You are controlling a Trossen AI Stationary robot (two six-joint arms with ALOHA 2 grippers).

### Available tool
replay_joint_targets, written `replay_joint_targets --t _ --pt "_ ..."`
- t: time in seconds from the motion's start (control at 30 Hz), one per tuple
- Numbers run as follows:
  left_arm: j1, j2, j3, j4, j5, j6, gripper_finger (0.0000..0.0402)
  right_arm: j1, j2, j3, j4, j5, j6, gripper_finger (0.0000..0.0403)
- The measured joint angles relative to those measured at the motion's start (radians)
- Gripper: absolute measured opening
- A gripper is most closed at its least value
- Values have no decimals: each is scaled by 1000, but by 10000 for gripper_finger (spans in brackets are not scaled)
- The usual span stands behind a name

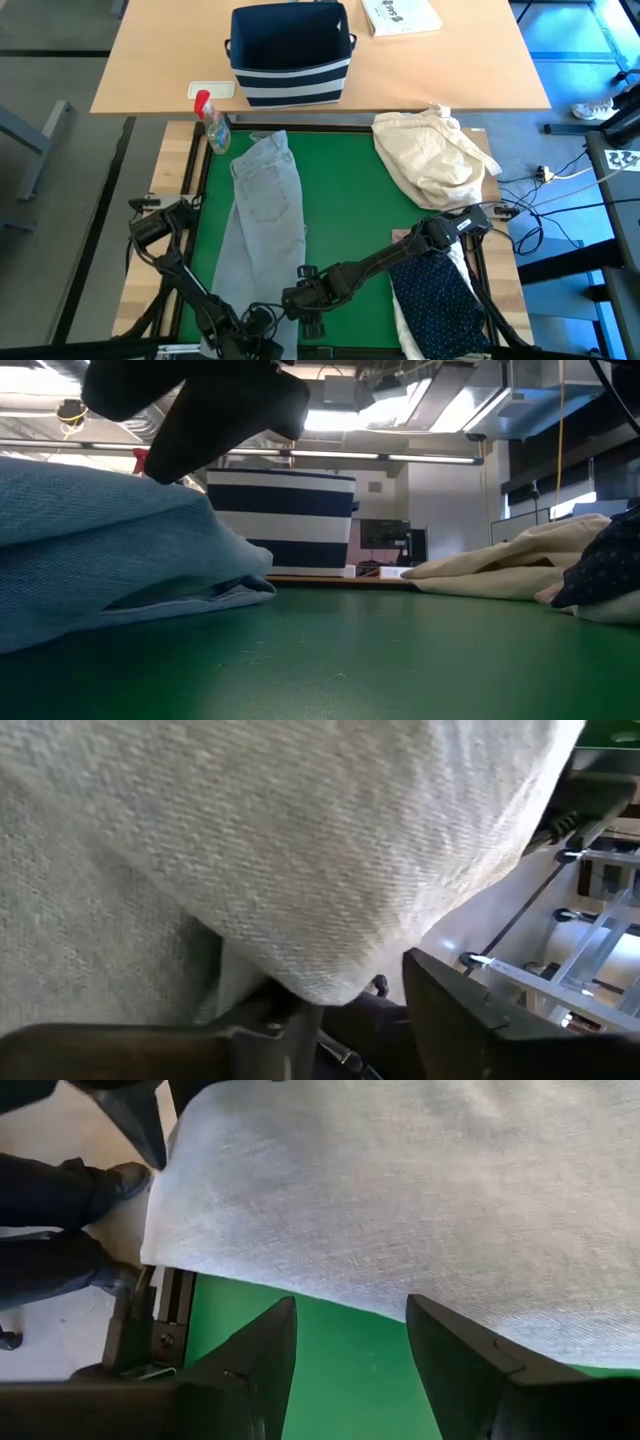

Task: Fold laundry
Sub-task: Fold the blue jeans

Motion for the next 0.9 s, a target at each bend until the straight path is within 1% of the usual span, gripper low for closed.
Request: replay_joint_targets --t 0.13,0.23,0.33,0.5,0.53,0.67,0.77,0.9 --pt "1 0 1 -9 -14 15 164 0 0 0 11 -6 11 191" --pt "0 0 -1 3 -28 58 162 0 0 0 11 -6 12 191" --pt "0 1 -3 26 -34 108 124 0 0 0 11 -5 12 191" --pt "-2 0 7 34 -45 196 21 0 -4 0 7 -6 12 191" --pt "-1 -7 8 33 -36 212 12 0 -7 0 4 -6 12 191" --pt "-8 -89 9 -19 9 328 7 0 -34 20 -29 -11 14 191" --pt "-29 -185 10 -89 19 456 3 0 -63 41 -60 -42 24 191" --pt "-75 -322 11 -179 25 603 5 7 -87 39 -57 -79 75 191"
